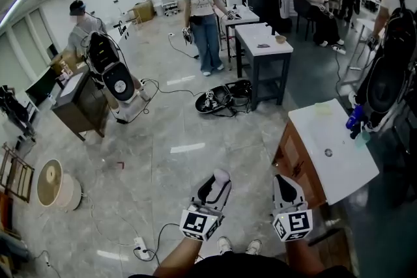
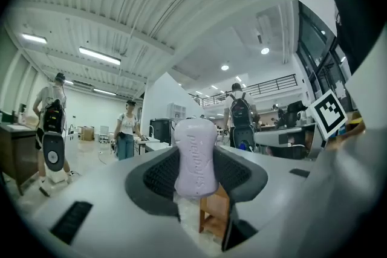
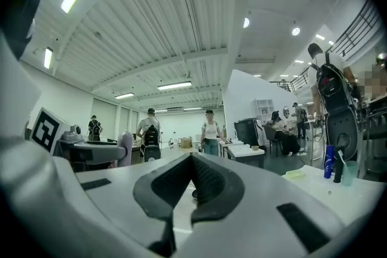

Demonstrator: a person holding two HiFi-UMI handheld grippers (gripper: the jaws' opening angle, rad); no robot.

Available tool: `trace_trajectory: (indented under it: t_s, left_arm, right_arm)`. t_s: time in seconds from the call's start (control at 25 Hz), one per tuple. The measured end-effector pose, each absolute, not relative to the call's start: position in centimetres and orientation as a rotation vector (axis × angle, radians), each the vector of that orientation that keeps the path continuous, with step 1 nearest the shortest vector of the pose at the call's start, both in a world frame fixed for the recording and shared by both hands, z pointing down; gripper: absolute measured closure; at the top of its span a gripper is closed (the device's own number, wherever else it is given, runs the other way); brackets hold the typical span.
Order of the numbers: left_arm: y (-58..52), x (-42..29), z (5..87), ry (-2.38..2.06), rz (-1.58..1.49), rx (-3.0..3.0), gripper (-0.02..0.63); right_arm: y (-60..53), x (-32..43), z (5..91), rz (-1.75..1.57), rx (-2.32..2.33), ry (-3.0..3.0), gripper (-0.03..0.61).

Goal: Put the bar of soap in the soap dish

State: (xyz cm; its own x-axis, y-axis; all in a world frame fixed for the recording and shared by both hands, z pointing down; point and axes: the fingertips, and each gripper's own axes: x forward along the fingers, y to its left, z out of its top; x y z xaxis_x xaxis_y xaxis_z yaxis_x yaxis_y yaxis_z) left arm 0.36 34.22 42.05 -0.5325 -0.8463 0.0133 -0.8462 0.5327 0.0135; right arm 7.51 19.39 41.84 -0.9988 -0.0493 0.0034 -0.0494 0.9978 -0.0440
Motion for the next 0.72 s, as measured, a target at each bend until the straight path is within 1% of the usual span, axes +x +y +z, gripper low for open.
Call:
trace_trajectory:
  t_s: [0.44,0.72]
  left_arm:
    - [35.6,-1.0,41.5,-2.728,-0.021,1.57,0.417]
    - [36.9,-2.3,41.4,-2.725,-0.014,1.612,0.417]
  right_arm:
    - [21.3,6.5,41.0,0.078,0.115,-3.175,0.569]
    - [23.3,5.6,40.8,0.025,0.129,-3.179,0.569]
